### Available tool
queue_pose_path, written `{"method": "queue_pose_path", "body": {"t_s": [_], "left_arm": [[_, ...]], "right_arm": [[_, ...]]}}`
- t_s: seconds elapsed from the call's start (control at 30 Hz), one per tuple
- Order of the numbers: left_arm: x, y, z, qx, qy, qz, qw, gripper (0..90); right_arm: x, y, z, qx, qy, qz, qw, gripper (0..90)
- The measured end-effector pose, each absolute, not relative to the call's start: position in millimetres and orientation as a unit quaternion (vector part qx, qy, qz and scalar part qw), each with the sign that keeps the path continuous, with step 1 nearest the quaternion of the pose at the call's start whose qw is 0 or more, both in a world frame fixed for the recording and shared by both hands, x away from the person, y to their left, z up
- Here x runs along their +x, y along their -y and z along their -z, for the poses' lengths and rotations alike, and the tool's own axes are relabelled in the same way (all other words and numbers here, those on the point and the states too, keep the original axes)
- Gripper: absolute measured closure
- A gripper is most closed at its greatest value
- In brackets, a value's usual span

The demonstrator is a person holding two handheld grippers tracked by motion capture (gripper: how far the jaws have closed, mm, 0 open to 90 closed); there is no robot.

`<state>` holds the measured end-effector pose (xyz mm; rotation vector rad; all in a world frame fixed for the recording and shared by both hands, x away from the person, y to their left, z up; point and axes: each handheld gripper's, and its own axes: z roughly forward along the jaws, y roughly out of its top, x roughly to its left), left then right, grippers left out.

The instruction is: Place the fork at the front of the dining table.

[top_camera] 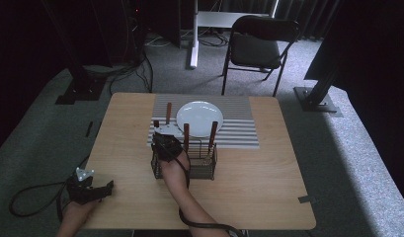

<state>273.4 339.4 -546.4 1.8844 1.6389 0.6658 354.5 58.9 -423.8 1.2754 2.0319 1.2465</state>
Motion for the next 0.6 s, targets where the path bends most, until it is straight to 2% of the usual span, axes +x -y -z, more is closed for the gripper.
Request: {"method": "queue_pose_path", "body": {"t_s": [0.6], "left_arm": [[273, -339, 546, 0.701, -0.609, -0.248, 0.275, 0.8]], "right_arm": [[348, -55, 406, 0.450, -0.729, -0.463, 0.228, 75.9]]}}
